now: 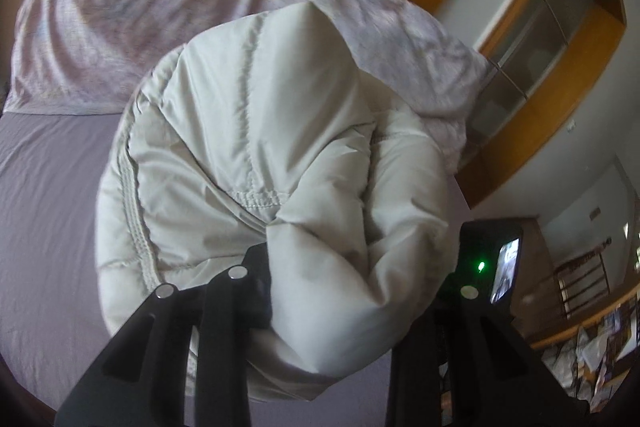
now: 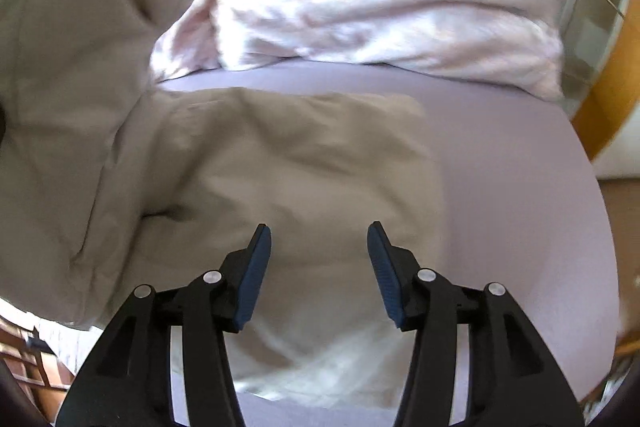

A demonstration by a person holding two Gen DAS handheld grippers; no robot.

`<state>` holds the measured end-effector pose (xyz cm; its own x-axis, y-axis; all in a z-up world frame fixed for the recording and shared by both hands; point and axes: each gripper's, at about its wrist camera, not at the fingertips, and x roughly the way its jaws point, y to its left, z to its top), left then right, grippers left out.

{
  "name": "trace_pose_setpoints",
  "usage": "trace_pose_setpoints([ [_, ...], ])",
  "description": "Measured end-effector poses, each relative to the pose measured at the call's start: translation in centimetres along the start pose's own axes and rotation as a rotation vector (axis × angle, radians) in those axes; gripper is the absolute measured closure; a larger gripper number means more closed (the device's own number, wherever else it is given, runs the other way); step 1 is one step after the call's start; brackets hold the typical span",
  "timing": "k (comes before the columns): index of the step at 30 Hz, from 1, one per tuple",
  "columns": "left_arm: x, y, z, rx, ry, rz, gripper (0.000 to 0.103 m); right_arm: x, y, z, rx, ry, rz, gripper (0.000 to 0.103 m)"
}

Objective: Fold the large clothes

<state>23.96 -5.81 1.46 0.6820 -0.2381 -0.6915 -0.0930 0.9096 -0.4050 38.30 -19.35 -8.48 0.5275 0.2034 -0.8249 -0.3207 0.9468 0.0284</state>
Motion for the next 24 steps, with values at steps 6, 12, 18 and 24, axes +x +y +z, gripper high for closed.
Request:
trace_pose_setpoints([
  [6, 3.6, -4.9, -2.3, 0.078, 0.090, -0.030, 0.074, -0.8, -6.1, -1.3, 0.097, 0.012, -0.081, 0.051],
  [12, 7.4, -8.6, -4.5, 0.137, 0.180, -0.022, 0.074, -1.6, -11.0, -2.3, 0.184, 0.009, -0.129, 0.051],
  [18, 8.4, -12.1, -5.7, 0.214, 0.221, -0.001, 0.055, -2.8, -14.4, -2.7, 0.235, -0.009, -0.157, 0.051],
  [24, 6.4, -12.5, -4.0, 0.195, 0.201, -0.024, 0.038, -4.8, -15.0, -1.4, 0.246, -0.068, -0.128, 0.051],
])
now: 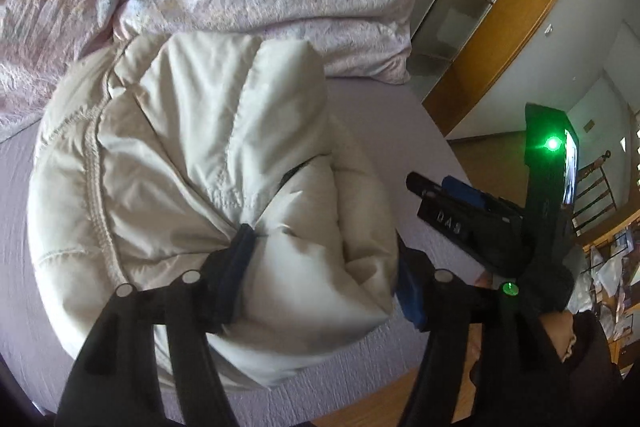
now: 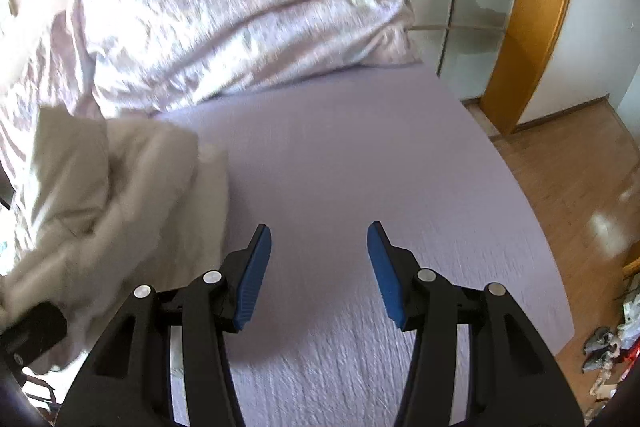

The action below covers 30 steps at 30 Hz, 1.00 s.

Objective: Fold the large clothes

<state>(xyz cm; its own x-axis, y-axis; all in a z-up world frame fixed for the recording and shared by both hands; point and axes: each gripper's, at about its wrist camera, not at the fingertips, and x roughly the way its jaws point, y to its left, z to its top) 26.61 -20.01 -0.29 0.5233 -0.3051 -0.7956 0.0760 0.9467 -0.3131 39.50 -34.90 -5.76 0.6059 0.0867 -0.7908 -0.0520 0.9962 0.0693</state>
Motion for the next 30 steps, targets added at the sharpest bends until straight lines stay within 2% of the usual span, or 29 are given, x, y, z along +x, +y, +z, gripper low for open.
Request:
trace_pose_setpoints([
  [2, -1.2, 0.2, 0.8, -0.011, -0.021, -0.009, 0.037, -0.7, 0.7, 0.9, -0.003, -0.020, 0.038, 0.051],
  [5, -3.9, 0.3, 1.5, -0.010, -0.084, -0.013, 0.028, -1.7, 2.6, 2.4, -0.036, -0.051, 0.090, 0.051],
  [7, -5.5, 0.5, 2.0, 0.001, -0.130, 0.011, 0.025, -2.7, 4.3, 3.2, -0.066, -0.072, 0.132, 0.051],
  [10, -7.0, 2.1, 2.8, 0.003, -0.175, 0.102, 0.025, -3.6, 6.3, 4.1, -0.087, -0.086, 0.206, 0.051],
  [14, -6.9, 5.6, 3.5, -0.042, -0.180, 0.193, 0.025, -4.7, 9.5, 5.0, -0.124, -0.081, 0.344, 0.052],
  [16, -6.8, 7.4, 3.4, -0.061, -0.171, 0.241, 0.025, -5.0, 10.8, 5.2, -0.148, -0.078, 0.384, 0.062],
  [18, -6.6, 9.1, 3.2, -0.082, -0.156, 0.280, 0.025, -5.2, 12.1, 5.0, -0.175, -0.073, 0.418, 0.066],
  [21, -5.5, 11.3, 3.1, -0.108, -0.130, 0.329, 0.025, -4.6, 13.7, 4.7, -0.206, -0.059, 0.430, 0.069],
  [25, -3.7, 13.2, 3.0, -0.122, -0.095, 0.378, 0.025, -3.5, 14.8, 4.4, -0.235, -0.042, 0.400, 0.073],
  [30, -1.1, 14.0, 2.9, -0.131, -0.066, 0.350, 0.025, -2.9, 14.7, 4.3, -0.229, -0.034, 0.409, 0.074],
])
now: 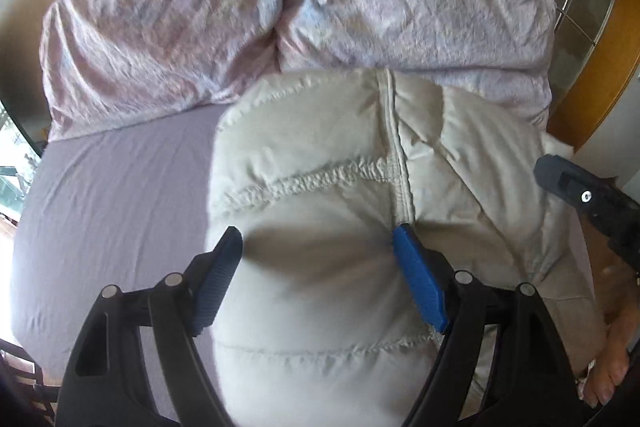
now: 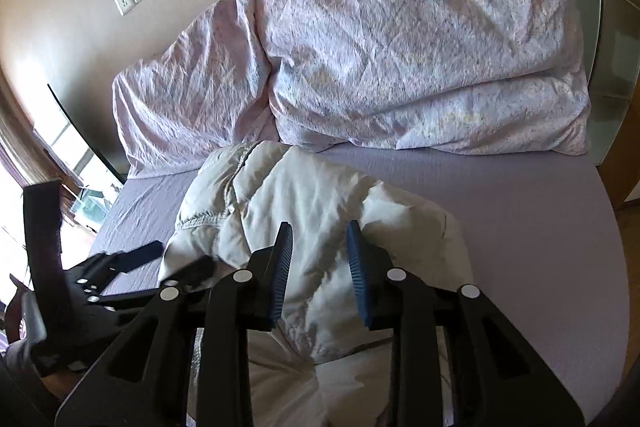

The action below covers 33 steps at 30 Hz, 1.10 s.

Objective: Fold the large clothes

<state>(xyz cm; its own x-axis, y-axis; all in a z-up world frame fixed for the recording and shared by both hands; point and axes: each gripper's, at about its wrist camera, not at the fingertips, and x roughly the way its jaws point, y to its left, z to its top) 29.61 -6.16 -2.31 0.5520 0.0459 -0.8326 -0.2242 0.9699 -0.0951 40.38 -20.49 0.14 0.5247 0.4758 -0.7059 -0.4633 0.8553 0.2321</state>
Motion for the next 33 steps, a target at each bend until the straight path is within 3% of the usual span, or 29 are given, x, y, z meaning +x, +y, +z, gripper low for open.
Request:
trace_pose_setpoints([
  [5, 1.8, -1.4, -0.5, 0.015, 0.005, -0.010, 0.025, 0.6, -0.5, 0.0, 0.021, 0.025, 0.000, 0.074],
  [13, 3.1, -2.5, -0.7, 0.047, 0.005, -0.021, 0.024, 3.8, -3.6, -0.6, 0.104, 0.094, -0.129, 0.075],
  [16, 2.8, -2.9, -0.7, 0.080, -0.006, -0.030, 0.023, 6.6, -4.8, -1.9, 0.108, 0.187, -0.143, 0.075],
  [21, 1.1, -2.5, 0.8, 0.062, -0.059, -0.035, 0.023, 8.1, -5.5, -3.6, 0.124, 0.198, -0.132, 0.075],
  [27, 1.9, -1.7, 2.8, 0.057, -0.069, 0.027, 0.023, 8.7, -5.8, -4.5, 0.166, 0.190, -0.122, 0.075],
  [33, 4.3, -2.1, 2.1, 0.091, -0.080, 0.108, 0.016, 9.0, -5.7, -4.8, 0.169, 0.187, -0.131, 0.075],
])
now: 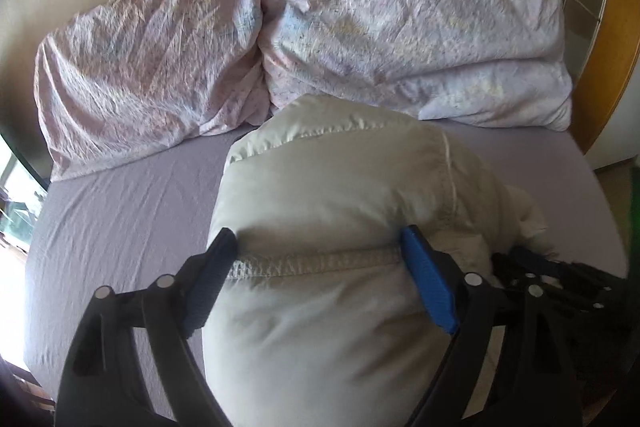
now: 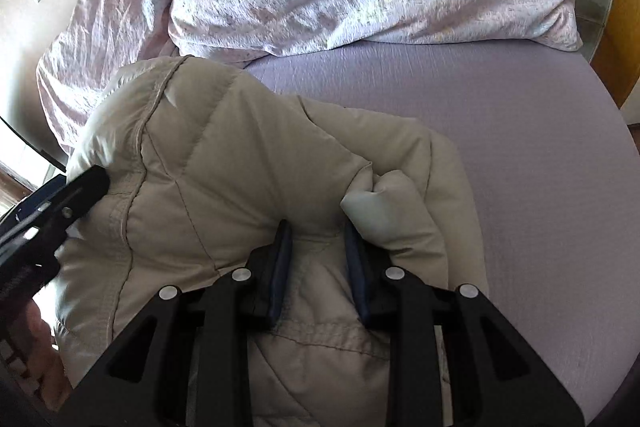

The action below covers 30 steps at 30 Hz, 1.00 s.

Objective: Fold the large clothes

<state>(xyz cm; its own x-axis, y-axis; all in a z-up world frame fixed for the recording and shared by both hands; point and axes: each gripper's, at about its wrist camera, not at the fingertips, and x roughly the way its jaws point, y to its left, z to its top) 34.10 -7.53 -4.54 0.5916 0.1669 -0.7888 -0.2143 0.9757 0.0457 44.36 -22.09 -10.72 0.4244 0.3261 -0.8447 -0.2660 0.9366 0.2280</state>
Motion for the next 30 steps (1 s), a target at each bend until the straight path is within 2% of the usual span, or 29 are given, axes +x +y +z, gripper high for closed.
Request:
trace_pose_setpoints([
  [4, 1.2, 0.1, -1.0, 0.007, -0.030, 0.031, 0.010, 0.1, 0.1, -0.2, 0.004, -0.023, -0.004, 0.075],
  [10, 2.9, 1.3, -2.0, -0.040, -0.025, 0.006, 0.002, 0.1, 0.5, -0.5, -0.003, -0.048, -0.034, 0.075],
  [18, 3.4, 1.0, -2.6, -0.021, -0.037, 0.016, 0.002, -0.8, 0.7, -0.1, 0.012, -0.055, -0.054, 0.074],
  [21, 3.5, 1.2, -2.6, -0.021, -0.038, 0.009, 0.002, -2.3, 0.3, 0.4, 0.042, -0.113, -0.040, 0.074],
  [25, 3.6, 1.4, -2.5, -0.023, -0.042, -0.003, 0.002, -3.9, 0.5, 1.2, 0.021, -0.199, -0.091, 0.074],
  [30, 3.8, 1.5, -2.7, -0.020, -0.052, -0.017, 0.002, -2.7, -0.1, 0.9, 0.051, -0.177, -0.128, 0.074],
])
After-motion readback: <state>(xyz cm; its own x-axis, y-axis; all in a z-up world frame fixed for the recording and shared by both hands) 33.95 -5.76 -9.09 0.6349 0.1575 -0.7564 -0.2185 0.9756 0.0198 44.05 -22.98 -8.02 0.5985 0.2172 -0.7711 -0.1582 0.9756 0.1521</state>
